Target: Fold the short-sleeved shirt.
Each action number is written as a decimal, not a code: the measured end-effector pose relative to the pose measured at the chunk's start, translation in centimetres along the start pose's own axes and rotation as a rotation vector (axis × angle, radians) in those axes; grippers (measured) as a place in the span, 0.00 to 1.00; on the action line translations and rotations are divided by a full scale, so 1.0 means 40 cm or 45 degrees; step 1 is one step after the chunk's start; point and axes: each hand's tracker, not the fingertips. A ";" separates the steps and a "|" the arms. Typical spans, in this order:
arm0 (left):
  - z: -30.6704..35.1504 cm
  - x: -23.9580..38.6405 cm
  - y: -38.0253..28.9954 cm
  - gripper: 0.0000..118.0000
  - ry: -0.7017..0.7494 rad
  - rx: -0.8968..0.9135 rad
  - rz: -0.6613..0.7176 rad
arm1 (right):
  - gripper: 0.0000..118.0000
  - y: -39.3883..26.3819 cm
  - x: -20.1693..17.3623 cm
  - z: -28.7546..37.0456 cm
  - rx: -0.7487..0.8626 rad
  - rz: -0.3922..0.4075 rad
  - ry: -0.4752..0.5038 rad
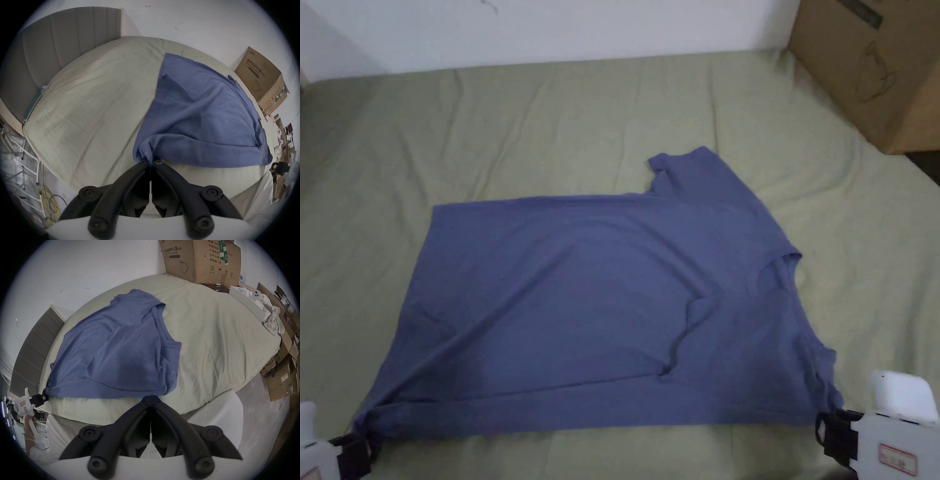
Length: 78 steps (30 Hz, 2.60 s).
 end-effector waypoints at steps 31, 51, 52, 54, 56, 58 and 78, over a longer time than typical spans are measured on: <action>0.032 0.037 0.297 0.00 0.079 0.170 -0.123 | 0.04 0.389 0.000 -0.081 0.065 -0.087 0.087; 0.075 0.002 0.167 0.11 -0.133 0.146 -0.006 | 0.40 0.272 -0.044 -0.038 0.093 -0.011 -0.025; 0.082 0.007 0.140 0.01 -0.101 0.134 -0.003 | 0.10 0.239 -0.051 -0.040 0.092 -0.008 -0.055; 0.085 0.003 0.106 0.00 -0.122 0.130 0.024 | 0.03 0.191 -0.058 -0.050 0.032 0.021 -0.072; 0.076 0.005 0.092 0.00 -0.161 0.126 0.061 | 0.02 0.154 -0.066 -0.044 0.022 0.012 -0.023; 0.054 0.010 0.107 0.00 -0.154 0.127 0.057 | 0.02 0.142 -0.069 -0.055 -0.007 0.009 -0.011; -0.092 0.056 0.228 0.03 -0.022 0.029 0.058 | 0.74 0.353 0.013 -0.292 -0.019 -0.079 -0.134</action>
